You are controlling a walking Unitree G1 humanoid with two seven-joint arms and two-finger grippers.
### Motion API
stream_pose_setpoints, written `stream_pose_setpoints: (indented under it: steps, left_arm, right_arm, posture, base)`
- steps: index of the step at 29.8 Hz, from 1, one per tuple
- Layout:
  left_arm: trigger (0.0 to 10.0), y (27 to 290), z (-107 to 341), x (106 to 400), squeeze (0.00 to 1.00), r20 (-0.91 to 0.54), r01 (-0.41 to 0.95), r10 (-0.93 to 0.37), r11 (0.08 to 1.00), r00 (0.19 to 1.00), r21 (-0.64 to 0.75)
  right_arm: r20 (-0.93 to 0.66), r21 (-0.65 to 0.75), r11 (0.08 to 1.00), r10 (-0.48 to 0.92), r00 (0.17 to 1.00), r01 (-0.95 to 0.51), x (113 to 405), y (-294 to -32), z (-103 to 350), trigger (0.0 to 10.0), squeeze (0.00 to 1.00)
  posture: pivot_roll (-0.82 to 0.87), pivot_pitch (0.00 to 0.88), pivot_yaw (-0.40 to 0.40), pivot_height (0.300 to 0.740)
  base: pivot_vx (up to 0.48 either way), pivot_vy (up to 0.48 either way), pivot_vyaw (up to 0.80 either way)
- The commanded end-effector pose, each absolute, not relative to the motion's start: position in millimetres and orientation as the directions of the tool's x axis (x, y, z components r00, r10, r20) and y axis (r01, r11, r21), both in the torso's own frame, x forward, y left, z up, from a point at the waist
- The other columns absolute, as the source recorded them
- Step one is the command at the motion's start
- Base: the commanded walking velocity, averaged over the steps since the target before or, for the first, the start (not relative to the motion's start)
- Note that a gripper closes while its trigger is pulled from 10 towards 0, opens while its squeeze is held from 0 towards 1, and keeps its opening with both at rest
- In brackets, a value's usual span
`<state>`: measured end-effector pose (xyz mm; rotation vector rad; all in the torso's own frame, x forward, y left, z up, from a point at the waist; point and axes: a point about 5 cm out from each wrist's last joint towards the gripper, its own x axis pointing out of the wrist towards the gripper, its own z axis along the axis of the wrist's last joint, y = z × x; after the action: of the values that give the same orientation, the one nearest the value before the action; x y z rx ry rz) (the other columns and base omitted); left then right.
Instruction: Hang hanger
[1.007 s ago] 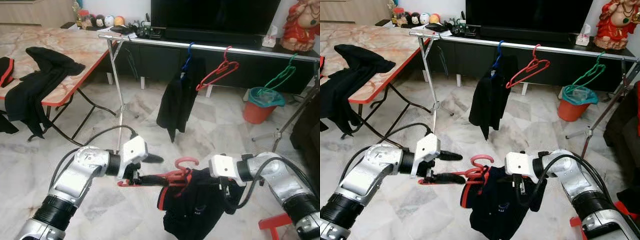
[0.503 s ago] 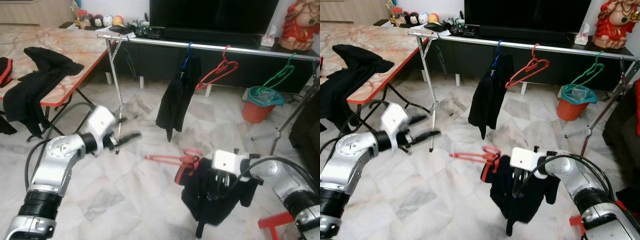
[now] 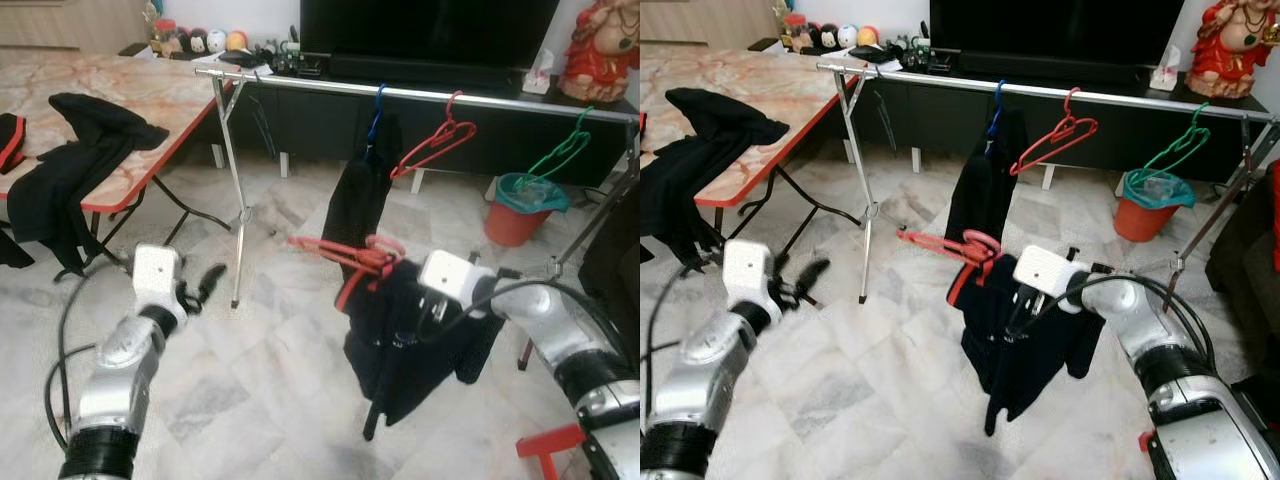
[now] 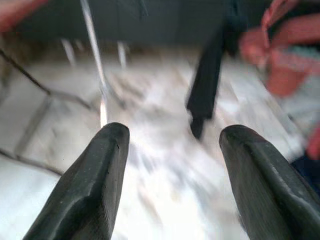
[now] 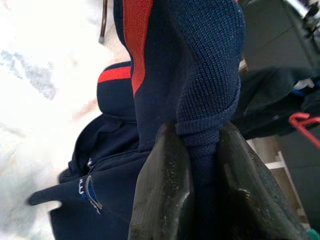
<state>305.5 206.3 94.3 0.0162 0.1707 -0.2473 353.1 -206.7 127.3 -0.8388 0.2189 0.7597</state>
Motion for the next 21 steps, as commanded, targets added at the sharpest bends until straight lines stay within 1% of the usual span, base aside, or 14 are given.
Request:
stream_pose_setpoints:
  steps: [1,4,9,11,12,16,19,21]
  left_arm:
    - [10.0,197.9,85.9,303.6,0.0,-0.202,0.285,-0.289,0.957,0.936,-0.048]
    - [10.0,183.3,75.0,300.5,0.0,-0.234,0.355,-0.368,0.93,0.9,-0.097]
    - [10.0,161.2,63.7,299.1,0.0,-0.242,0.448,-0.48,0.876,0.843,-0.176]
    - [10.0,159.8,63.0,300.1,0.0,-0.234,0.448,-0.487,0.871,0.841,-0.203]
    - [10.0,157.7,60.6,300.7,0.0,-0.231,0.453,-0.504,0.859,0.832,-0.24]
    - [10.0,151.6,51.7,298.9,0.0,-0.25,0.48,-0.539,0.837,0.804,-0.261]
    - [10.0,145.6,50.9,299.3,0.0,-0.214,0.494,-0.565,0.813,0.797,-0.307]
    - [10.0,143.9,51.5,299.7,0.0,-0.207,0.499,-0.571,0.808,0.795,-0.313]
  right_arm:
    - [-0.396,-0.609,0.454,0.536,0.745,-0.651,359.7,-202.9,142.9,0.0,0.0]
    - [-0.375,-0.604,0.455,0.562,0.737,-0.655,361.3,-197.3,148.1,0.0,0.0]
    - [-0.339,-0.601,0.444,0.612,0.715,-0.665,362.9,-185.9,159.1,0.0,0.0]
    - [-0.323,-0.595,0.448,0.627,0.709,-0.667,362.9,-182.8,162.3,0.0,0.0]
    - [-0.312,-0.591,0.443,0.645,0.698,-0.674,362.4,-179.2,165.8,0.0,0.0]
    - [-0.293,-0.589,0.432,0.673,0.679,-0.683,361.6,-172.5,171.3,0.0,0.0]
    - [-0.299,-0.585,0.401,0.701,0.647,-0.705,358.0,-166.2,172.6,0.0,0.0]
    - [-0.297,-0.582,0.401,0.705,0.644,-0.708,357.6,-165.1,172.8,0.0,0.0]
  posture:
    - [0.03,0.0,-0.035,0.74]
    - [0.04,0.0,-0.033,0.74]
    - [0.03,0.0,-0.031,0.74]
    - [0.03,0.0,-0.03,0.74]
    - [0.03,0.0,-0.027,0.74]
    - [0.03,0.0,-0.028,0.74]
    - [0.03,0.0,-0.028,0.74]
    - [0.03,0.0,-0.028,0.74]
  base:
    - [0.0,0.0,0.0]
    - [0.0,0.0,0.0]
    - [0.0,0.0,0.0]
    - [0.0,0.0,0.0]
    - [0.0,0.0,0.0]
    - [0.0,0.0,0.0]
    - [0.0,0.0,0.0]
    - [0.0,0.0,0.0]
